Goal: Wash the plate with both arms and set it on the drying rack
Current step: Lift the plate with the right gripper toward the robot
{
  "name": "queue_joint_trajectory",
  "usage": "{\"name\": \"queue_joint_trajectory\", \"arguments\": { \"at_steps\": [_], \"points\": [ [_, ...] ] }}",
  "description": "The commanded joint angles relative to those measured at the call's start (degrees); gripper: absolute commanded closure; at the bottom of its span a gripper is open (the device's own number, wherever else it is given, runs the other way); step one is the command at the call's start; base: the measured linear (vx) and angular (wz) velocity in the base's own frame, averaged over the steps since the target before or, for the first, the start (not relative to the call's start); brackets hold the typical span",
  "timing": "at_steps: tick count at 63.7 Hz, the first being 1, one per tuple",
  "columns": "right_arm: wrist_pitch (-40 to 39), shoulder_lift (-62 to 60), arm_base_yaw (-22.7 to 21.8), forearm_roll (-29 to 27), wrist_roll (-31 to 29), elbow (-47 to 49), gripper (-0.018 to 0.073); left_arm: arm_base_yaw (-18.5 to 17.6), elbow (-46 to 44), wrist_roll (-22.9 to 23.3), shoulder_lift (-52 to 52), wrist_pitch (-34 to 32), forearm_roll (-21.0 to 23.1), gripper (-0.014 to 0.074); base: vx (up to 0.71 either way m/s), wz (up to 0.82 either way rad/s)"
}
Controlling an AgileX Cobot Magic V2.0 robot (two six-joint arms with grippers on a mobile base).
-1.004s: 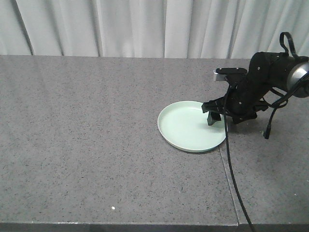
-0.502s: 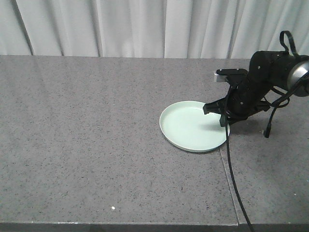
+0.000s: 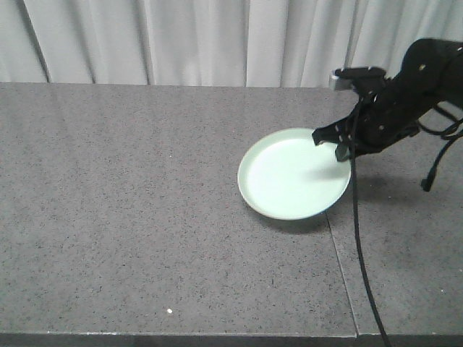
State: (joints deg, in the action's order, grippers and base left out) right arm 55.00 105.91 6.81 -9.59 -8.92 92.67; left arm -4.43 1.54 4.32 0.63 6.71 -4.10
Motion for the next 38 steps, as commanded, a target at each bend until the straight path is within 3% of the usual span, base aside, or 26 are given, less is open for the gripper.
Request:
{"name": "queue_joint_trajectory", "arguments": {
  "at_steps": [1,15,28,38],
  "points": [
    [-1.77,-9.52,-1.16,-4.25,-3.65,1.33,0.0561,-0.21,1.23,0.63,0.89,-4.15,0.43,0.0602,0.00,0.00],
    [-3.25,-24.83,-5.48,-13.25,-11.17,-5.54,0.0561,-0.21,1.23,0.63,0.89,-4.15,0.43,0.0602,0.00,0.00],
    [-6.22,-45.17,-11.38,-21.41,-19.21,-23.95,0.0561,-0.21,1.23,0.63,0.89,-4.15,0.43,0.0602,0.00,0.00],
    [-8.40,-60.45,-14.22,-22.41,-19.48,-35.92,0.0561,-0.21,1.23,0.63,0.89,-4.15,0.43,0.0602,0.00,0.00]
  ]
}}
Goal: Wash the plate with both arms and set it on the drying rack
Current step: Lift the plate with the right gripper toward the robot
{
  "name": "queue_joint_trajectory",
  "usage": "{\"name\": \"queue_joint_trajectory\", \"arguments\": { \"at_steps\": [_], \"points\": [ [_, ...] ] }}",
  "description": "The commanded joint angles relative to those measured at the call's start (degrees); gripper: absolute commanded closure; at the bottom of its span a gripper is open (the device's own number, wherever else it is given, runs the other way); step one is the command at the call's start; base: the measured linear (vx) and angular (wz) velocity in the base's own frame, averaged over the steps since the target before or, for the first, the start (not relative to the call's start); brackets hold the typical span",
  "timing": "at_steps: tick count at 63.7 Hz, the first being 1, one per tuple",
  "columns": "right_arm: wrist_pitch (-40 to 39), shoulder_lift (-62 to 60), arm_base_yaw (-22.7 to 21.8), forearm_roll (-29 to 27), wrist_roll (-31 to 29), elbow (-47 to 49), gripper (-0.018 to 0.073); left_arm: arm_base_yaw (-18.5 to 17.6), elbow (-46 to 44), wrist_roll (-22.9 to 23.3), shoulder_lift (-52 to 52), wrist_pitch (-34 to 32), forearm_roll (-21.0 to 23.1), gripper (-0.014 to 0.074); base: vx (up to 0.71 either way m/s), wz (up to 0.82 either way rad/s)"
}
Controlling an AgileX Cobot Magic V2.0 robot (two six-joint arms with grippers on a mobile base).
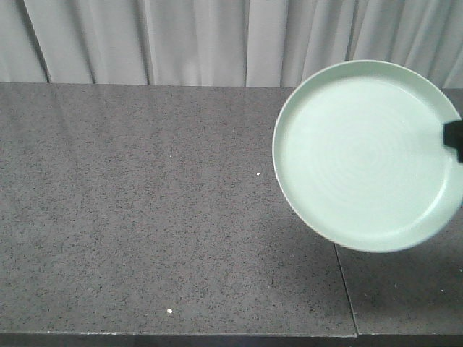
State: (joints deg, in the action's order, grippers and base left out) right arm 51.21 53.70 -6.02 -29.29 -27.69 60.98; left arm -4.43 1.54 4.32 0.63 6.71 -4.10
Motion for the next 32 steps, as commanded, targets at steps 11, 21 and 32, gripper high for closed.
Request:
{"name": "queue_joint_trajectory", "arguments": {
  "at_steps": [11,21,32],
  "points": [
    [-2.76,-20.09,-1.40,-2.09,0.98,-12.62,0.0561,-0.21,1.23,0.63,0.89,-4.15,0.43,0.0602,0.00,0.00],
    [-1.93,-31.53,-1.40,-0.78,5.18,-17.77,0.0561,-0.21,1.23,0.63,0.89,-4.15,0.43,0.0602,0.00,0.00],
    [-1.62,-38.57,-1.33,4.37,9.97,-23.04,0.0561,-0.21,1.23,0.63,0.89,-4.15,0.43,0.0602,0.00,0.00]
  ]
}}
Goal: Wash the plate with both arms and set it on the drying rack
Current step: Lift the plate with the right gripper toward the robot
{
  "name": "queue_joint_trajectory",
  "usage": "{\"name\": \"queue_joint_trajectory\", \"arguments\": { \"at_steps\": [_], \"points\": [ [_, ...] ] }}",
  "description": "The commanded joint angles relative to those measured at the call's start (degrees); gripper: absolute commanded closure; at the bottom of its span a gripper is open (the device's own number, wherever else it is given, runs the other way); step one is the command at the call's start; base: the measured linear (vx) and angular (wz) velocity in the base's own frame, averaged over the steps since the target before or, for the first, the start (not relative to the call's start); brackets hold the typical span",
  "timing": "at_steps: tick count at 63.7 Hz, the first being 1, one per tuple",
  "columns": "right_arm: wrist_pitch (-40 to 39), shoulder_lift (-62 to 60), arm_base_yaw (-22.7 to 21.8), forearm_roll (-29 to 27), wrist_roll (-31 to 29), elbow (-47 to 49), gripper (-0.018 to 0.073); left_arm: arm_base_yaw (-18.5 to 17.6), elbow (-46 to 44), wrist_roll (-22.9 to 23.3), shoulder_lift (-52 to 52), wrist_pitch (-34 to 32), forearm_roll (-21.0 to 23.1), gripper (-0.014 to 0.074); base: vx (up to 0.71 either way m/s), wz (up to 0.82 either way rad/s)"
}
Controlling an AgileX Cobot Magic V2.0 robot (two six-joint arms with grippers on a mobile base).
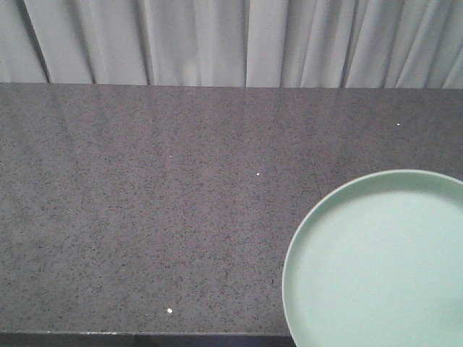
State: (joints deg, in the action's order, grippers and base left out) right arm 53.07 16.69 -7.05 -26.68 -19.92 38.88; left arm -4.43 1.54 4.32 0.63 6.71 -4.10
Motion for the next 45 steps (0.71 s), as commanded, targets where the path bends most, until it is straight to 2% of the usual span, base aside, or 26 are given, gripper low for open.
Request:
{"name": "queue_joint_trajectory", "arguments": {
  "at_steps": [1,9,17,26,45],
  "points": [
    [-3.38,-1.70,-0.17,1.97,2.20,-1.18,0.0561,-0.21,1.23,0.63,0.89,-4.15,0.43,0.0602,0.00,0.00],
    [-3.15,-1.37,0.59,2.00,2.01,-1.72,0.0561,-0.21,1.23,0.63,0.89,-4.15,0.43,0.0602,0.00,0.00],
    [-6.59,-1.37,4.23,2.43,2.02,-1.67,0.0561,-0.21,1.23,0.63,0.89,-4.15,0.43,0.0602,0.00,0.00],
    [-5.91,-1.37,7.47,4.31,2.02,-1.67,0.0561,-0.21,1.23,0.63,0.89,-4.15,0.43,0.0602,0.00,0.00],
    [-2.14,-1.37,7.20,3.71,2.42,-1.67,0.0561,-0.21,1.23,0.63,0.89,-4.15,0.43,0.0602,0.00,0.00]
  ]
}}
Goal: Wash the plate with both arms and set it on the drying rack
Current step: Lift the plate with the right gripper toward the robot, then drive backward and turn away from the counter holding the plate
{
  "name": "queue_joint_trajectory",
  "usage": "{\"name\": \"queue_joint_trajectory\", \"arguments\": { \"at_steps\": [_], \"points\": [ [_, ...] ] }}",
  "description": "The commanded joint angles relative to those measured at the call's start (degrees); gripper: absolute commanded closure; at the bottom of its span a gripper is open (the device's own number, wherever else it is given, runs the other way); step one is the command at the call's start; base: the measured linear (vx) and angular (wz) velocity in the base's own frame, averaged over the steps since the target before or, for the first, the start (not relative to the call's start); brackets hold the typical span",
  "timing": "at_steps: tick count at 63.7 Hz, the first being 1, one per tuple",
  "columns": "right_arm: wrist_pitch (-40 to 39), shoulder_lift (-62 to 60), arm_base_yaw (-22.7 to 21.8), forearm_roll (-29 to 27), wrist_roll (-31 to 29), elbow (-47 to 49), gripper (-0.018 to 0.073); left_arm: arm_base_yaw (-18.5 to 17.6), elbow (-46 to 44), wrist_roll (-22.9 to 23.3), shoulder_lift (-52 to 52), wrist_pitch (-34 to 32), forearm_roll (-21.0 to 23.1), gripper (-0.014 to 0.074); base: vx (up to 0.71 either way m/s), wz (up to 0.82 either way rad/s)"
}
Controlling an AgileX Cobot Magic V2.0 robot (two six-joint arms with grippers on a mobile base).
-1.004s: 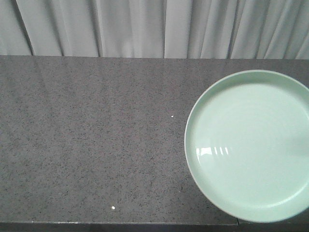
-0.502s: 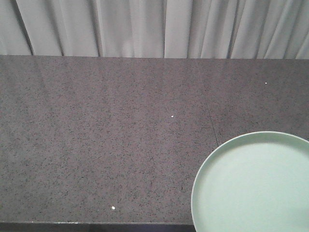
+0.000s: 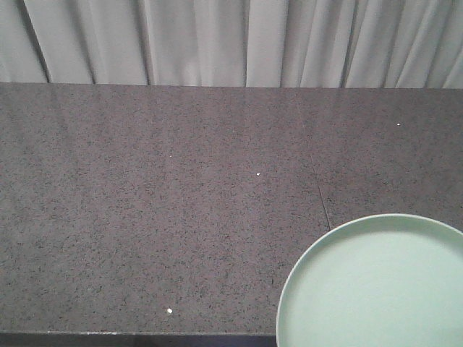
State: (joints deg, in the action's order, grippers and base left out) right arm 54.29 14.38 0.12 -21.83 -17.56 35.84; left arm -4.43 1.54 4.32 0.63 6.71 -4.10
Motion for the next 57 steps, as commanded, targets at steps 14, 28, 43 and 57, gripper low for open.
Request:
{"name": "queue_joint_trajectory", "arguments": {
  "at_steps": [14,28,43,57],
  "points": [
    [-3.36,0.94,0.03,-1.15,0.06,1.37,0.0561,-0.21,1.23,0.63,0.89,-4.15,0.43,0.0602,0.00,0.00],
    [-3.36,0.94,0.03,-1.15,0.06,1.37,0.0561,-0.21,1.23,0.63,0.89,-4.15,0.43,0.0602,0.00,0.00],
    [-3.36,0.94,0.03,-1.15,0.06,1.37,0.0561,-0.21,1.23,0.63,0.89,-4.15,0.43,0.0602,0.00,0.00],
    [-3.36,0.94,0.03,-1.13,0.06,1.37,0.0561,-0.21,1.23,0.63,0.89,-4.15,0.43,0.0602,0.00,0.00]
  ]
}}
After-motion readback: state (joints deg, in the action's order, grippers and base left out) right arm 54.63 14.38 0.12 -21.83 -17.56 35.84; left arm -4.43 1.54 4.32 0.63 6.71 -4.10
